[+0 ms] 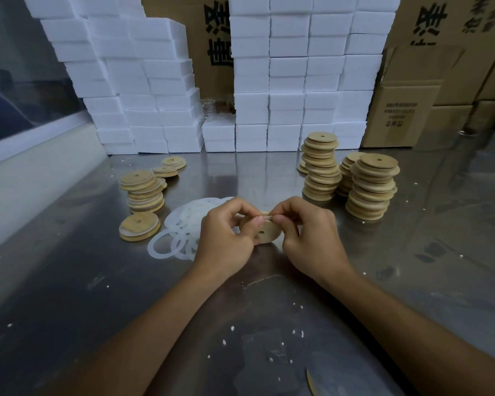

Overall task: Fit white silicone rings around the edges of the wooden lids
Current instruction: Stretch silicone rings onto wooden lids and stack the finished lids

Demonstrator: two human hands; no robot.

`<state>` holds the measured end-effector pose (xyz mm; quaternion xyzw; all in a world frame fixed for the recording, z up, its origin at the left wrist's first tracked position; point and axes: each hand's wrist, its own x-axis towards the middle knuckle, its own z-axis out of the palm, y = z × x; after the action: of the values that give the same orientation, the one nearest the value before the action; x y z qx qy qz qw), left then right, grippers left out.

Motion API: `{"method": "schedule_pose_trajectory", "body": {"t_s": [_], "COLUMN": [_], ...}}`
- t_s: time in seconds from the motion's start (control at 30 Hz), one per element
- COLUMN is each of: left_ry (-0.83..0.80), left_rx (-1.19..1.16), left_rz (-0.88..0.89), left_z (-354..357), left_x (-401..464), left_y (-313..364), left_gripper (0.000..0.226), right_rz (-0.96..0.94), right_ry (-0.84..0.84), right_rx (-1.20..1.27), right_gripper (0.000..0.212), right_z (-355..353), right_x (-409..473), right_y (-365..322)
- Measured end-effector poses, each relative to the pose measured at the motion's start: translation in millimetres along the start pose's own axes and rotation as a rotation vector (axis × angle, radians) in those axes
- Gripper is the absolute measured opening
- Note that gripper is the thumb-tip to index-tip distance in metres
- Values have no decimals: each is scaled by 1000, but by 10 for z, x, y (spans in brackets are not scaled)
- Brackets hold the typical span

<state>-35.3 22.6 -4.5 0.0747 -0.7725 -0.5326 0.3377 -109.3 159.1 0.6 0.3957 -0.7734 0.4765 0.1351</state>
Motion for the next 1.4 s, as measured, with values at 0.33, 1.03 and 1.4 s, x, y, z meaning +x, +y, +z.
{"method": "schedule_pose_trajectory", "body": {"t_s": [0.33,1.03,1.4], "left_ry": [52,728,895], "left_rx": [-184,66,-180], "left_rz": [-190,-599,-767], "left_z": [-50,-853,-960], "left_x": [36,397,401], "left_y": [-6,-163,-160], "left_gripper": [20,21,34], "right_rz": [166,213,242], "right_ry": [-94,179,311], "right_rx": [108,194,235], "right_gripper": [12,7,7], "right_z": [-7,-36,-66], "right_x": [15,35,57], "right_y": [117,171,234]}}
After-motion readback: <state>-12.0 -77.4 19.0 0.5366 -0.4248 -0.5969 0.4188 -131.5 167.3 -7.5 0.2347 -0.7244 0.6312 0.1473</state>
